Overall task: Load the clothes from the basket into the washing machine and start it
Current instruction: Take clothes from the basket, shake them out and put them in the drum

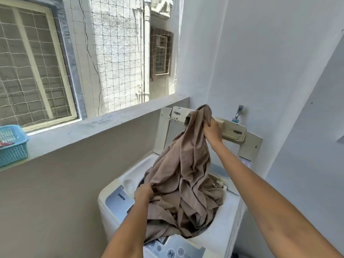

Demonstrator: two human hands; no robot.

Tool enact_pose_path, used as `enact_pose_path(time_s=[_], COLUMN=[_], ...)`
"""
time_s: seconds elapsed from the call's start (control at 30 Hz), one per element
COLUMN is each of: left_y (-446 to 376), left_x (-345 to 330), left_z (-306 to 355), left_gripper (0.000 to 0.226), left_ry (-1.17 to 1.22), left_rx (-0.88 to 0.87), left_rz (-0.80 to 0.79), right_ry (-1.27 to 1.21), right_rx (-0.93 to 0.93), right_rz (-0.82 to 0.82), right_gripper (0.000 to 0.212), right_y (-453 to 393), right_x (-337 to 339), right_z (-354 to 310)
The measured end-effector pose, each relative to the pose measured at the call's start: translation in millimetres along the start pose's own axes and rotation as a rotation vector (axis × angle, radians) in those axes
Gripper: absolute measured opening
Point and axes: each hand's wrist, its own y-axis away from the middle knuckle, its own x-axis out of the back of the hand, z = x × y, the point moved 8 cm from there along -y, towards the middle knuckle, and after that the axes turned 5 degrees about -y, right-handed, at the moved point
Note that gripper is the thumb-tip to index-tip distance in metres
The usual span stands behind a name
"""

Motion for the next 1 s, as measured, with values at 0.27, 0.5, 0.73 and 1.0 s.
enact_pose_path(time_s=[0.27, 0.5, 0.73, 1.0], left_y=[32.5, 45.1, -2.3, 14.9], left_x=[157.9, 221.2, 38.9, 29.9], left_z=[111.0, 175.2, 130.8, 42.9], left_gripper=[0.027, 0.048, 0.078, 0.021], left_ry=[0.818, 1.031, 0.575, 0.000], left_rx=[-0.131, -0.389, -0.291, -0.086], left_rz=[0.451, 0.605, -0.170, 0.086], right_ry=[0.052, -0.102, 0.285, 0.501], right_rx=[-0.028, 0.020, 0.185, 0.157], right_rz=[-0.015, 0.288, 0.013, -0.296], right_gripper=[0.037, 0.036, 0.033, 0.027], right_y=[19.5, 9.7, 41.6, 90.9], right_x=[-11.1, 27.7, -16.8, -76.2], right_z=[23.5, -0.9, 34.3, 111.4])
